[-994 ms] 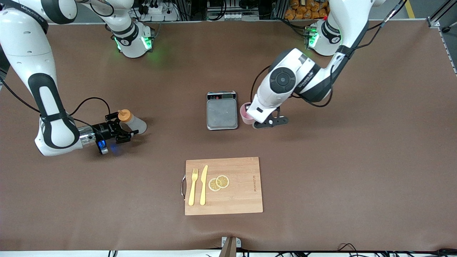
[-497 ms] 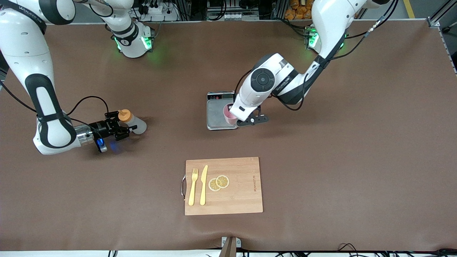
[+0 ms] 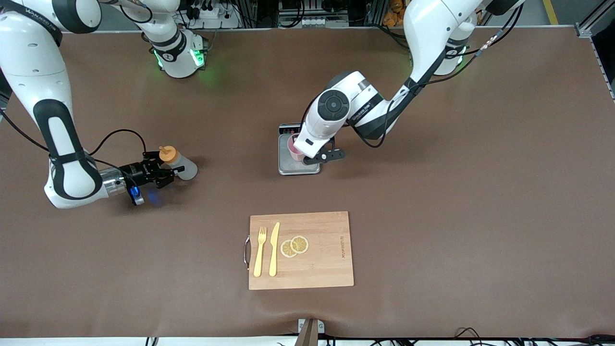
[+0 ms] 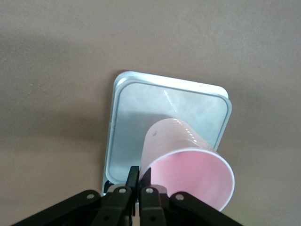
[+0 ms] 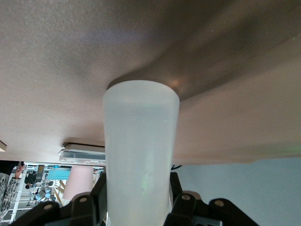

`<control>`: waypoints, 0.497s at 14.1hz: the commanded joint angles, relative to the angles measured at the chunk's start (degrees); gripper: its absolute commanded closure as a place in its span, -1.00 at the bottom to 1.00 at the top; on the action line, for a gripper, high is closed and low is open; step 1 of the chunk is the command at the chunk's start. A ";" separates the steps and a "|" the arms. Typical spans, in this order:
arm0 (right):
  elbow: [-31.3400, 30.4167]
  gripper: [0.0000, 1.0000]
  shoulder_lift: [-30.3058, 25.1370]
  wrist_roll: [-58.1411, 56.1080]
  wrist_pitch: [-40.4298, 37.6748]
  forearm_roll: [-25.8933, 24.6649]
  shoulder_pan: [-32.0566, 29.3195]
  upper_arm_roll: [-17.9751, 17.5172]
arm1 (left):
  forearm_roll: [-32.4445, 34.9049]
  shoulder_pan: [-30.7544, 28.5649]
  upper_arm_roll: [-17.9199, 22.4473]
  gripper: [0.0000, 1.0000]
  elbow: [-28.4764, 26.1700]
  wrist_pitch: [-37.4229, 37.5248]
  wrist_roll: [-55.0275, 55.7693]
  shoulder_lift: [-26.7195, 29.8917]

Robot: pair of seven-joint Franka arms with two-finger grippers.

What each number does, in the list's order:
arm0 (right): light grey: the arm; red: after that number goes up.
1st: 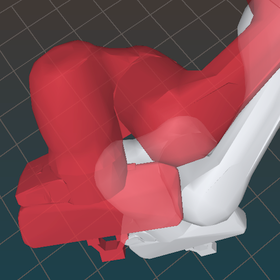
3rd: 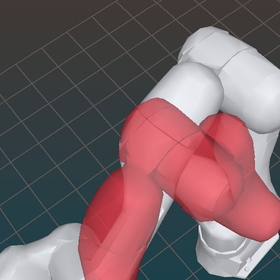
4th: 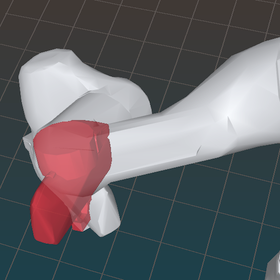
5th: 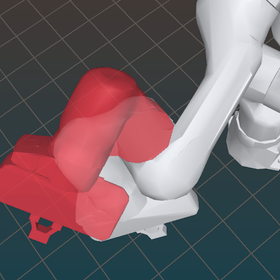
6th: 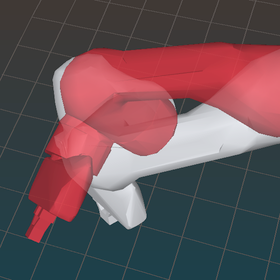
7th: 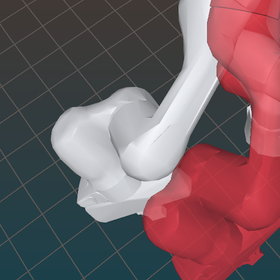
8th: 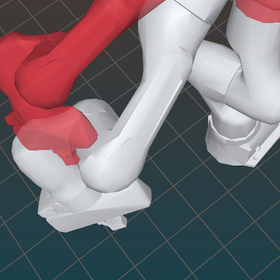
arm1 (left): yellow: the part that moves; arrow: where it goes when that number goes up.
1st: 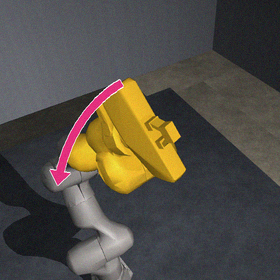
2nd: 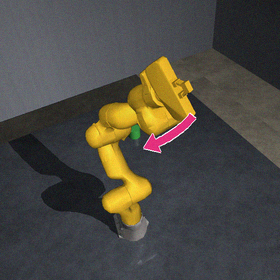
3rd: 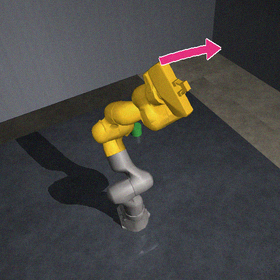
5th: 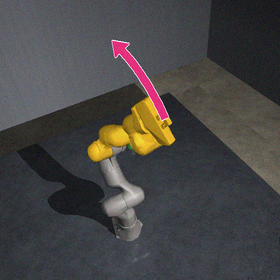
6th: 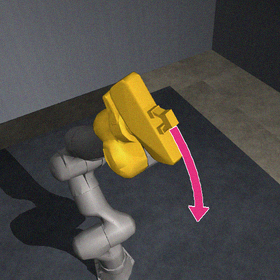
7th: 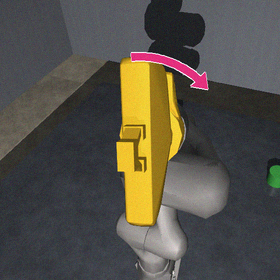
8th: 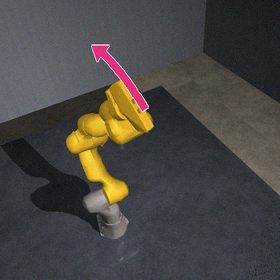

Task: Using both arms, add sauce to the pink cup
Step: 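Carry the pink cup with the left gripper onto the metal scale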

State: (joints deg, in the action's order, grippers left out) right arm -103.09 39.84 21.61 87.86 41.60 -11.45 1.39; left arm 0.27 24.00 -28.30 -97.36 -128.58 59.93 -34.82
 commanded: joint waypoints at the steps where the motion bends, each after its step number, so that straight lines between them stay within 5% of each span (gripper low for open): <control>1: 0.69 -0.11 -0.12 -0.08 -0.93 0.24 -0.68 -0.25 | 0.26 0.61 0.44 1.00 1.39 -0.62 1.15 -0.86; 7: 2.97 -0.12 -0.38 2.90 -2.69 -1.51 -0.50 0.54 | 0.70 1.31 0.53 1.00 1.39 -1.41 1.15 -1.39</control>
State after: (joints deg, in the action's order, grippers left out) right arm -101.89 39.85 22.15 87.32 41.22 -11.46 2.06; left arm 0.27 24.15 -28.15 -97.29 -129.00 59.98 -35.23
